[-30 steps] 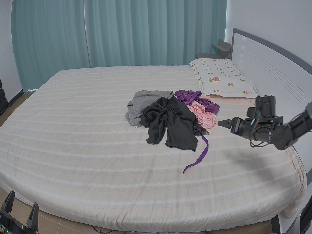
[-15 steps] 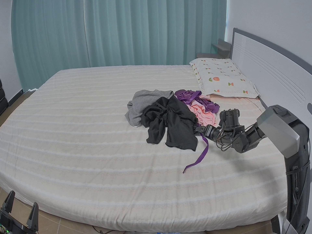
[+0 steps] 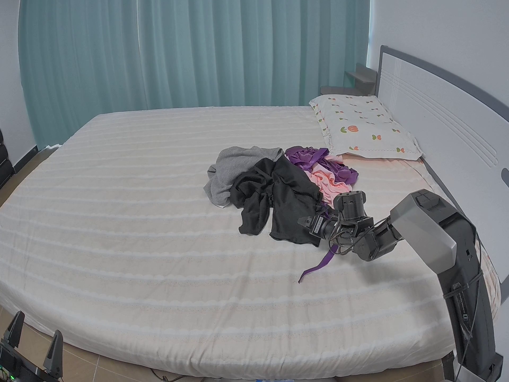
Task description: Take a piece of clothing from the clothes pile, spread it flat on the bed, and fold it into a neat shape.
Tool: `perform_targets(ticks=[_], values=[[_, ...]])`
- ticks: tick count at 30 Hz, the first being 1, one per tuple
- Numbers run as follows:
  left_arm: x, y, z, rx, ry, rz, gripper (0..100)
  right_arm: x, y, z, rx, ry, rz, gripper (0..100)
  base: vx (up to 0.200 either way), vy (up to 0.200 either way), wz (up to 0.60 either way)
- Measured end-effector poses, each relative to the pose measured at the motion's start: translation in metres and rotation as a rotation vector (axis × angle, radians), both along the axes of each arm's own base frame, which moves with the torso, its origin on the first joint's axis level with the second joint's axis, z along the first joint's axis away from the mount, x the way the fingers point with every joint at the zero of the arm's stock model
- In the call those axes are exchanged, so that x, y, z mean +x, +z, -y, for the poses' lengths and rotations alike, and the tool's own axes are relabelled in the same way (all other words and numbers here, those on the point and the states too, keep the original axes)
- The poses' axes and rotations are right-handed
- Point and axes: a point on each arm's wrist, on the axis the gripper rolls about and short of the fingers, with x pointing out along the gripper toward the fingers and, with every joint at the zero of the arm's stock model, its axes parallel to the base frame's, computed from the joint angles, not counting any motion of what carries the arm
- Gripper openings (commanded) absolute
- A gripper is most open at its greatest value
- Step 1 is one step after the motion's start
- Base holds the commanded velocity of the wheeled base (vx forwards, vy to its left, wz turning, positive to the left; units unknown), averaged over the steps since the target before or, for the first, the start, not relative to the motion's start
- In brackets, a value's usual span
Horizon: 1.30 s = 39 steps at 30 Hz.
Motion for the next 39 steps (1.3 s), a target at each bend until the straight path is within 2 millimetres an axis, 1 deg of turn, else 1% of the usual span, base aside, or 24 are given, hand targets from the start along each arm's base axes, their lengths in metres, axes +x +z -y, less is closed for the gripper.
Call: perform_targets(ticks=[5, 13, 14, 21, 27, 30, 34, 39], values=[[0.0, 0.0, 0.0, 0.0, 0.001, 0.0, 100, 0.004, -0.011, -0.003, 0.001, 0.003, -0.002, 100, 0.0, 0.0, 0.0], [0.0, 0.0, 0.0, 0.0, 0.001, 0.0, 100, 0.008, -0.018, -0.012, 0.0, 0.016, 0.001, 100, 0.0, 0.0, 0.0], [0.0, 0.0, 0.0, 0.0, 0.001, 0.0, 100, 0.009, -0.018, -0.014, 0.001, 0.019, 0.004, 0, 0.0, 0.0, 0.0], [0.0, 0.0, 0.0, 0.0, 0.001, 0.0, 100, 0.011, -0.024, -0.027, -0.004, 0.031, 0.01, 0, 0.0, 0.0, 0.0], [0.0, 0.0, 0.0, 0.0, 0.001, 0.0, 100, 0.01, -0.026, -0.026, -0.004, 0.027, 0.004, 0, 0.0, 0.0, 0.0], [0.0, 0.0, 0.0, 0.0, 0.001, 0.0, 100, 0.007, -0.024, -0.022, 0.002, 0.019, -0.005, 0, 0.0, 0.0, 0.0], [0.0, 0.0, 0.0, 0.0, 0.001, 0.0, 100, -0.004, -0.017, -0.013, 0.03, 0.018, -0.035, 0, 0.0, 0.0, 0.0], [0.0, 0.0, 0.0, 0.0, 0.0, 0.0, 100, -0.032, -0.002, -0.002, 0.078, 0.049, -0.065, 0, 0.0, 0.0, 0.0]])
